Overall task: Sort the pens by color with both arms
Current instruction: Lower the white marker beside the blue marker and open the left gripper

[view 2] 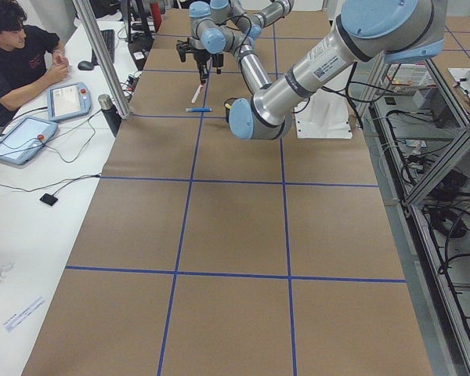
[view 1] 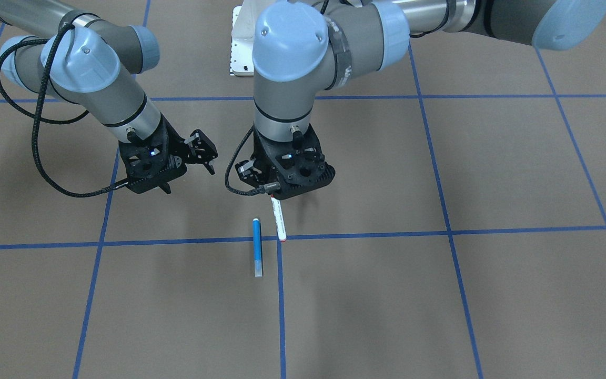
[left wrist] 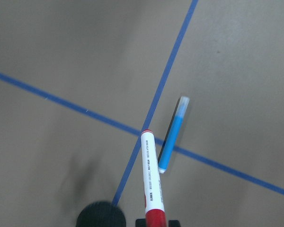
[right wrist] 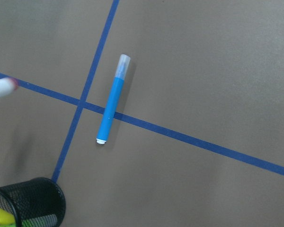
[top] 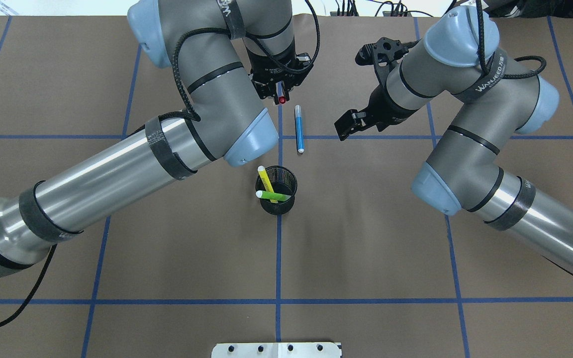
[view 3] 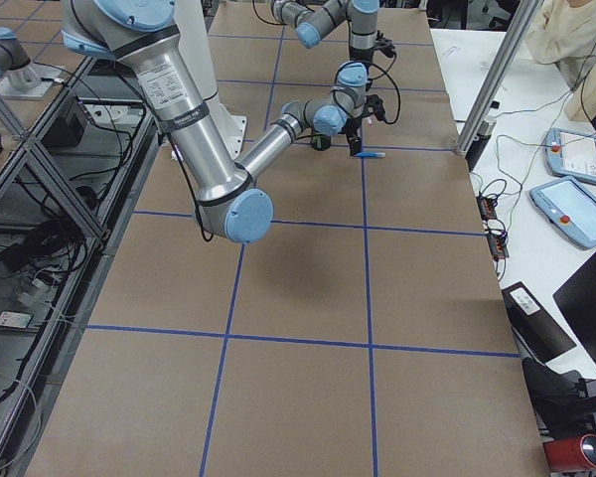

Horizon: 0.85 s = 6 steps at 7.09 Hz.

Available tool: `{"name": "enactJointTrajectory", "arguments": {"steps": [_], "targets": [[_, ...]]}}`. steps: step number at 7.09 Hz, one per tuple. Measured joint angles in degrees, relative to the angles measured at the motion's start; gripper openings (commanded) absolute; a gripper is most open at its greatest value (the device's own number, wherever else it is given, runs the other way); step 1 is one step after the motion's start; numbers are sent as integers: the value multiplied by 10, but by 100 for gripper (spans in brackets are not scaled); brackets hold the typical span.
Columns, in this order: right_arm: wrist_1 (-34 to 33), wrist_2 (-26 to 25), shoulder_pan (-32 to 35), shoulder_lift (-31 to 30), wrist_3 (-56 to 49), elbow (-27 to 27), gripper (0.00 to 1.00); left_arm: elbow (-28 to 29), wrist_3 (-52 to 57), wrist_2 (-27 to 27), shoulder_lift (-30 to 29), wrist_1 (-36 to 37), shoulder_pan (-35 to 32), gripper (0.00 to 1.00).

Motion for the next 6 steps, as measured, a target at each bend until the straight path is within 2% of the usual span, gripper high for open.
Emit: {"name": "enactJointTrajectory", "arguments": {"steps": [4, 5, 6], "targets": [[1, 3, 0, 1, 0, 1, 99, 88, 58, 0, -2, -78, -14, 13], [1, 3, 0, 1, 0, 2, 98, 104, 60, 0, -4, -98, -12, 46], [1, 3, 0, 1, 0, 2, 98, 110, 64, 0, -6, -106, -9, 60]]}}
